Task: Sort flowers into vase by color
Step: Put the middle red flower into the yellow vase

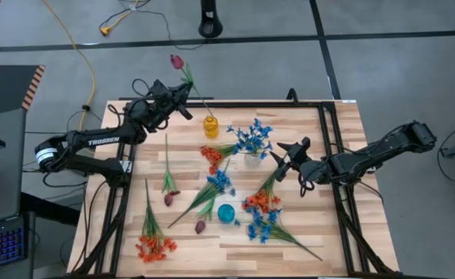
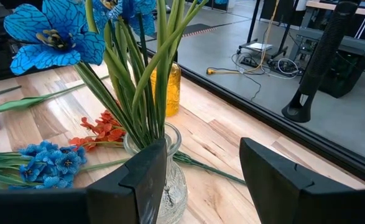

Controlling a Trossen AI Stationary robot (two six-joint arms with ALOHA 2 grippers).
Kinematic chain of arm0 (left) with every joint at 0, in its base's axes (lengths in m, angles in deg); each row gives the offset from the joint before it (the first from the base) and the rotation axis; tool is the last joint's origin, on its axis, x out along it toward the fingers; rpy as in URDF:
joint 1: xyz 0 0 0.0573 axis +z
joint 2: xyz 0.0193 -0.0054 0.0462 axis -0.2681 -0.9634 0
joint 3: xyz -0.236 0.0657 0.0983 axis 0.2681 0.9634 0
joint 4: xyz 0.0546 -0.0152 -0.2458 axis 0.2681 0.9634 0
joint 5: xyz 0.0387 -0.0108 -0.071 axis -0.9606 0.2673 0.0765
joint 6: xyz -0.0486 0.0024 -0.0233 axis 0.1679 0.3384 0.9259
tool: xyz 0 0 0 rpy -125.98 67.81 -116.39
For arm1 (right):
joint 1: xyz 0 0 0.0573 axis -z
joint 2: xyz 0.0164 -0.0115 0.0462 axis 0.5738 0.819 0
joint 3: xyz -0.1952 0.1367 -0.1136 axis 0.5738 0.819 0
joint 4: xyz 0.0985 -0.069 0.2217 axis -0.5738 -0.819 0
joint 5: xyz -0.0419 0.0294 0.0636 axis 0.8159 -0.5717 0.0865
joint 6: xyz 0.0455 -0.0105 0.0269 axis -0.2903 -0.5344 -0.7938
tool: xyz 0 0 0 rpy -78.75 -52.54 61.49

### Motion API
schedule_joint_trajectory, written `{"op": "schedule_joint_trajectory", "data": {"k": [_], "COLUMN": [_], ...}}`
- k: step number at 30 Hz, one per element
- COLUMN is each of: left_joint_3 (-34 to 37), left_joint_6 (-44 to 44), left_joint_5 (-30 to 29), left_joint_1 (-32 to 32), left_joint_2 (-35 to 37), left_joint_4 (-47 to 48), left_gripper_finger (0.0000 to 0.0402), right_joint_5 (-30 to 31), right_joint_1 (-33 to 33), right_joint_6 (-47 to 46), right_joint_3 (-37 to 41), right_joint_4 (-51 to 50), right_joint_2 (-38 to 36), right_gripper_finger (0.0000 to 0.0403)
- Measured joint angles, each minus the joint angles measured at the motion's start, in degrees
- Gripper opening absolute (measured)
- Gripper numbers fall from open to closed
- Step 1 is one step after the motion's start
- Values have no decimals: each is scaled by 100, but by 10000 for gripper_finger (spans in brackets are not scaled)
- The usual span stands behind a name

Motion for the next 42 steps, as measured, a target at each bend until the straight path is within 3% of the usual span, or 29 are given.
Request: {"op": "schedule_joint_trajectory", "data": {"k": [17, 29, 33, 42], "left_joint_3": [0, 0, 0, -2], "left_joint_6": [-305, -542, -735, -410], "left_joint_5": [-13, -5, -9, -17], "left_joint_1": [2, -15, -67, -92], "left_joint_2": [-47, -498, -487, -472], "left_joint_4": [852, 870, 841, 1106], "left_gripper_finger": [0, 3, 32, 154], "right_joint_5": [0, 0, 0, 2], "right_joint_1": [0, 0, 0, 3], "right_joint_6": [2, 0, 0, 0], "right_joint_3": [0, 2, 1, 0], "right_joint_4": [-50, -92, -90, -85], "right_joint_2": [2, 2, 2, 2], "right_gripper_finger": [230, 230, 230, 230]}}
